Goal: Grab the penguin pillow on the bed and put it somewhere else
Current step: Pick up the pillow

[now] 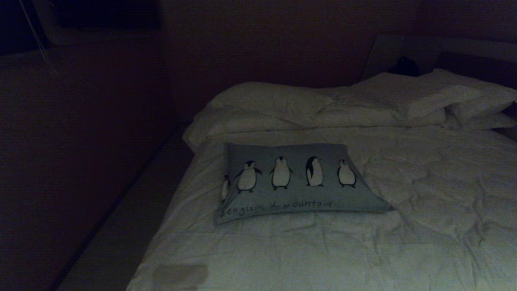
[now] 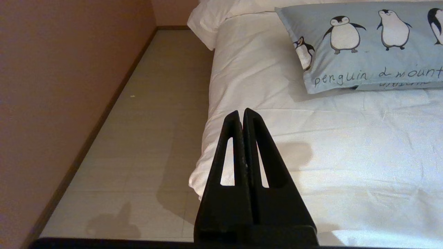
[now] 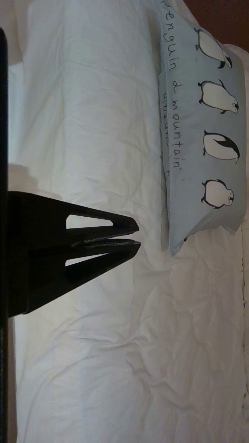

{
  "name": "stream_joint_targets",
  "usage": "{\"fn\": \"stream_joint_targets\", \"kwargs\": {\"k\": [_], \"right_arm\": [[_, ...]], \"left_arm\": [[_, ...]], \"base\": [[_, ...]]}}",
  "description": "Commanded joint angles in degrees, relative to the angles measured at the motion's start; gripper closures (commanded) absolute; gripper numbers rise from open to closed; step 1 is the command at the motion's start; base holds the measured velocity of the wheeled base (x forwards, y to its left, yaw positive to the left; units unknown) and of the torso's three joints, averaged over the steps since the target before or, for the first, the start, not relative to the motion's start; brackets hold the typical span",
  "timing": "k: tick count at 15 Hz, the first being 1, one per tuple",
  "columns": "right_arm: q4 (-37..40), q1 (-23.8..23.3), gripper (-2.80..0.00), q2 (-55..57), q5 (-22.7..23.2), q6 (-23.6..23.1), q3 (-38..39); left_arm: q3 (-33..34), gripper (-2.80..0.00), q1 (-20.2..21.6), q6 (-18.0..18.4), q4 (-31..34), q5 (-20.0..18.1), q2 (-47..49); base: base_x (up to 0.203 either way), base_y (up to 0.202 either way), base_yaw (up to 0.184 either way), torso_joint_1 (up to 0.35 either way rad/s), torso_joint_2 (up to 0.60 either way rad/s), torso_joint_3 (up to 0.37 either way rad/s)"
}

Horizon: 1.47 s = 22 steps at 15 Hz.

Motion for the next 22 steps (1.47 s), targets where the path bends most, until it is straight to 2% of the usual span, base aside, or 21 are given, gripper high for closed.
{"fn": "stream_joint_targets", "kwargs": {"k": [1,15,18,22], "right_arm": [[0.0,0.0,0.0,0.1,0.0,0.0,0.0],[0.0,0.0,0.0,0.1,-0.3,-0.8,-0.3],[1.7,0.0,0.0,0.2,-0.8,-1.0,-5.8],[10.9,0.0,0.0,4.1,-0.6,-1.8,-15.4]], "left_arm": [[0.0,0.0,0.0,0.0,0.0,0.0,0.0],[0.0,0.0,0.0,0.0,0.0,0.0,0.0],[0.0,0.0,0.0,0.0,0.0,0.0,0.0],[0.0,0.0,0.0,0.0,0.0,0.1,0.0]], "base": [[0.0,0.0,0.0,0.0,0.0,0.0],[0.0,0.0,0.0,0.0,0.0,0.0],[0.0,0.0,0.0,0.0,0.0,0.0],[0.0,0.0,0.0,0.0,0.0,0.0]]}}
